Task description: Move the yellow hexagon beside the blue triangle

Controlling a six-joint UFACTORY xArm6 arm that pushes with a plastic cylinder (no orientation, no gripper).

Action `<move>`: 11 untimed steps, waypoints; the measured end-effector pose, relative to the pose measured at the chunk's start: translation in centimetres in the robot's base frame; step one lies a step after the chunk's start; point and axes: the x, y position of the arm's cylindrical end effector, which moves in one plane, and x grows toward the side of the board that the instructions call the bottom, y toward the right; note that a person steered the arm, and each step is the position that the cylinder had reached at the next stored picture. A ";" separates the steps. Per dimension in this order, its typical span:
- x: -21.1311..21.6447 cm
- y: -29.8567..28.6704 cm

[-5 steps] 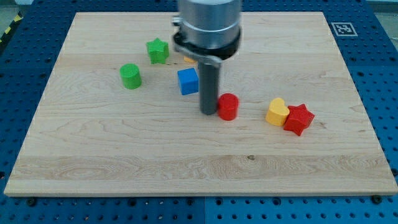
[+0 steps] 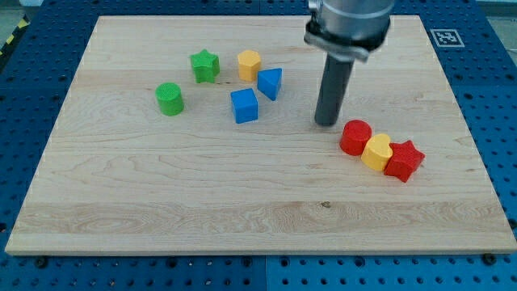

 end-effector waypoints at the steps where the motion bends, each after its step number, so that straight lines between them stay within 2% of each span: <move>1: -6.9 -0.1; 2: -11.8 -2.6; 3: -13.7 -8.4; 4: -12.8 -11.7; 5: -9.2 -13.7; 6: -6.9 -13.6; 8: -5.1 -11.6; 11: -0.1 -3.9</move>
